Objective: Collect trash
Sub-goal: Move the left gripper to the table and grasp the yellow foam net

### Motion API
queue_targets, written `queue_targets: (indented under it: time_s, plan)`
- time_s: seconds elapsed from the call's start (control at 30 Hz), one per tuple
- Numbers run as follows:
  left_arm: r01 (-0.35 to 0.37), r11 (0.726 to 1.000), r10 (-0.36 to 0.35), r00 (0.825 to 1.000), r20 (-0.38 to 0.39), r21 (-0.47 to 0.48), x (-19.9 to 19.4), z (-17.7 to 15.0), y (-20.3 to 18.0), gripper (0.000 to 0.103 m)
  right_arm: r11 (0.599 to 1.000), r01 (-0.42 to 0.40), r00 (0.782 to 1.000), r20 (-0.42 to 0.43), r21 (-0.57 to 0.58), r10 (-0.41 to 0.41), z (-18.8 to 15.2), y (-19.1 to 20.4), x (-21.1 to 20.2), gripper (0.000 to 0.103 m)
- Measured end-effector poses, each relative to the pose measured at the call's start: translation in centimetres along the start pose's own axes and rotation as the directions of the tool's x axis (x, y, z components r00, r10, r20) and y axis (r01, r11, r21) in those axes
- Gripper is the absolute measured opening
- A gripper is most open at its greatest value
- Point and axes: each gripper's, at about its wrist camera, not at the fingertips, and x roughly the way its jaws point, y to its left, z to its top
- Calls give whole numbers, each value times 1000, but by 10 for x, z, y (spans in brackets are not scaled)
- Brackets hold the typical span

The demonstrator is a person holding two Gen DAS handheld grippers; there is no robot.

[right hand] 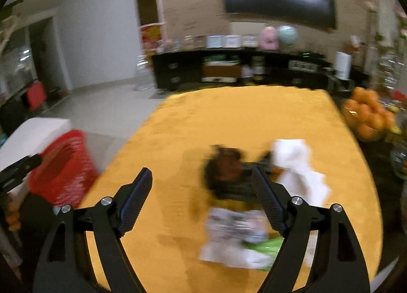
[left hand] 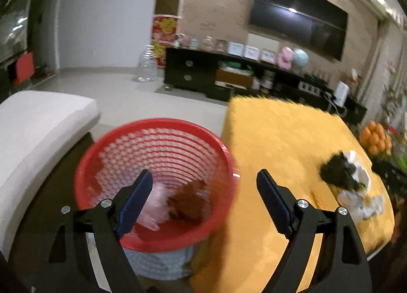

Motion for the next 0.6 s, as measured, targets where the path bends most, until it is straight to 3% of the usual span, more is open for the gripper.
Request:
queue_targets:
  time_s: [0.23,0.6]
  plan:
    - [71,990,-57,991,-118,119,28,-23,-64,81,988,45,999,-26,146,-41,-14,-53,5,78]
    - [199,956,-134,950,-284,214,86,-25,-175,81,970,27,999,-27,242,-22,-18,-79,-3,78]
